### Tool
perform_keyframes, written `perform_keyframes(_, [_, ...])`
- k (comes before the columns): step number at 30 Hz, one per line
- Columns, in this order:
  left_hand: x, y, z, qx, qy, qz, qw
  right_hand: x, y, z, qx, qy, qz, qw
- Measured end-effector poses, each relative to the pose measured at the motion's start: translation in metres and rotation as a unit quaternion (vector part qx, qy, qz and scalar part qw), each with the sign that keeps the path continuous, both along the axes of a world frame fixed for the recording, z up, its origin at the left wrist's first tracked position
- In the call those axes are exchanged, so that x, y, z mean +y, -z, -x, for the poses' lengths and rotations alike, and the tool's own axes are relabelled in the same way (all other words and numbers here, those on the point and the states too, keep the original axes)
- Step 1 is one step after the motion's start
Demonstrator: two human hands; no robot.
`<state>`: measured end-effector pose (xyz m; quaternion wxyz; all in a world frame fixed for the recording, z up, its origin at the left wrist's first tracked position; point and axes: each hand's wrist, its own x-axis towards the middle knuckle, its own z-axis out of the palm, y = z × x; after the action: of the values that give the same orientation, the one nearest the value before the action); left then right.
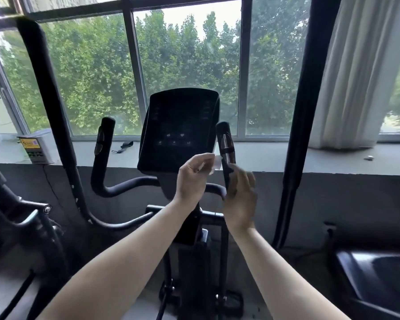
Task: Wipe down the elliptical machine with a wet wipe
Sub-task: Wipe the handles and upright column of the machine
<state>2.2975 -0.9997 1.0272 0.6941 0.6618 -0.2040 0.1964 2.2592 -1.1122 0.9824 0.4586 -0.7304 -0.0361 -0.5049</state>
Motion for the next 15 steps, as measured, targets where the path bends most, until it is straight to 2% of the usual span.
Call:
perform_keyframes(1, [-0.008,0.002,0.006,0.021,0.023,0.025,0.999,-0.007,-0.002,0.002,0.026,0.016,-0.037,0.999])
perform_keyframes(3, [-0.021,0.005,0.016,0.05,0.047,0.04,0.997,-0.017,-0.007,0.005,0.106,-0.018,-0.109,0.988])
perform_keyframes(8, [-0.037,0.025,0.024,0.079,-0.014,-0.094,0.992,-0.025,-0.012,0.005,0.205,-0.107,-0.14,0.963])
perform_keyframes(15, [-0.045,0.056,0.038,-0.009,-0.108,-0.183,0.977,-0.04,0.014,0.008,0.244,-0.169,-0.197,0.935])
